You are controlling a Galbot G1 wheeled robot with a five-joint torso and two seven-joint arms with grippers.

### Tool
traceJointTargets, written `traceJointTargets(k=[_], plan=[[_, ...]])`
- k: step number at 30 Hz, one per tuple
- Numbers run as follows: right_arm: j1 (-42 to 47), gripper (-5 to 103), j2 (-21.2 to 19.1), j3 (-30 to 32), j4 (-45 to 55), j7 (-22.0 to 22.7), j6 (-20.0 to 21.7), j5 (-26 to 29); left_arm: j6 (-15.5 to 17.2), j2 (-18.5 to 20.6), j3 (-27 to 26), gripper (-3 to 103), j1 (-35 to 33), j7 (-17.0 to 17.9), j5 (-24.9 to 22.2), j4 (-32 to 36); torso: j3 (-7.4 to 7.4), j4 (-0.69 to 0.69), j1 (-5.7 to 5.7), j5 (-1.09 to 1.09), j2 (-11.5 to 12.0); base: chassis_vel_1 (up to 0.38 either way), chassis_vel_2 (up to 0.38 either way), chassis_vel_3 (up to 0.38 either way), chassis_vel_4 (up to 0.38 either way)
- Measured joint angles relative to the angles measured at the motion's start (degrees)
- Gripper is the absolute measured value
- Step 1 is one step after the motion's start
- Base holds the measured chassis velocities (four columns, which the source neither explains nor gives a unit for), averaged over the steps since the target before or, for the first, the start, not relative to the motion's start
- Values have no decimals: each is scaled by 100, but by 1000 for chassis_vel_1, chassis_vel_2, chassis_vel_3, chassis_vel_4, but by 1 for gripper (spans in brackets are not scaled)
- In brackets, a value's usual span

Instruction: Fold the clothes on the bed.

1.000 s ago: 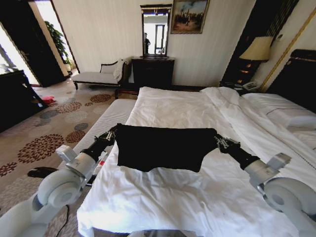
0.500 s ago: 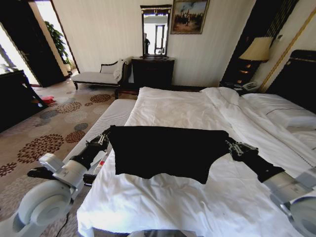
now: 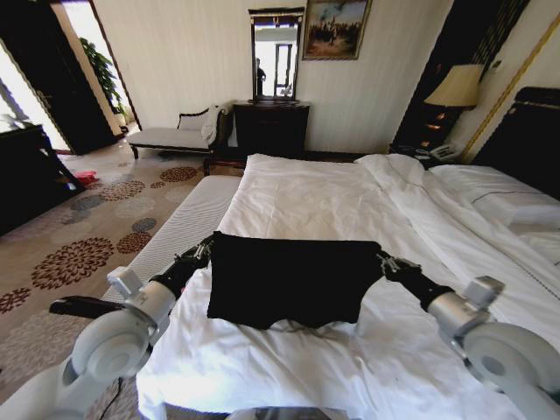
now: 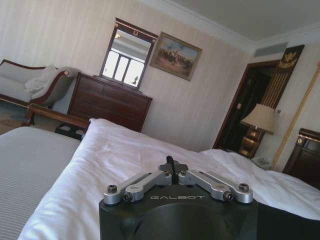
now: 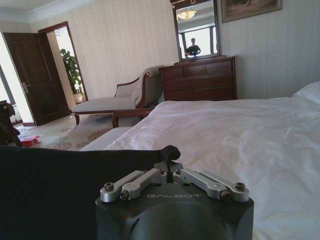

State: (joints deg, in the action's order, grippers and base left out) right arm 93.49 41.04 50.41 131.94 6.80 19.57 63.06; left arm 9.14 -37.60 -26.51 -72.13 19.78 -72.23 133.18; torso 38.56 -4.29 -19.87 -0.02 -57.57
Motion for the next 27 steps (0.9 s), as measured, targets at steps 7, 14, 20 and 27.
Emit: traceJointTargets(k=[7,14,20,27], plan=[[-1195,0,-344,-1088,-945,55,-12,146,-14,-232,1265,1,1454,-44,-49,-1337,1,0,-2,2,1,0,0,0,0],[-2206,0,-613,-1976,-1985,-56,-85,275,-44,-738,2479,1,2707,-178,75,-2525,0,-3,-1,4,1,0,0,0,0],[-2990,0,-716,-2621,-2679,-276,-231,254,-67,-1130,2829,1,3197,-400,230,-3415,1,0,-2,3,2,0,0,0,0],[-3700,0,-479,-3416,-3386,-402,-377,102,-118,-1554,3023,1,3560,-583,396,-4203,0,-1,-1,3,1,0,0,0,0]])
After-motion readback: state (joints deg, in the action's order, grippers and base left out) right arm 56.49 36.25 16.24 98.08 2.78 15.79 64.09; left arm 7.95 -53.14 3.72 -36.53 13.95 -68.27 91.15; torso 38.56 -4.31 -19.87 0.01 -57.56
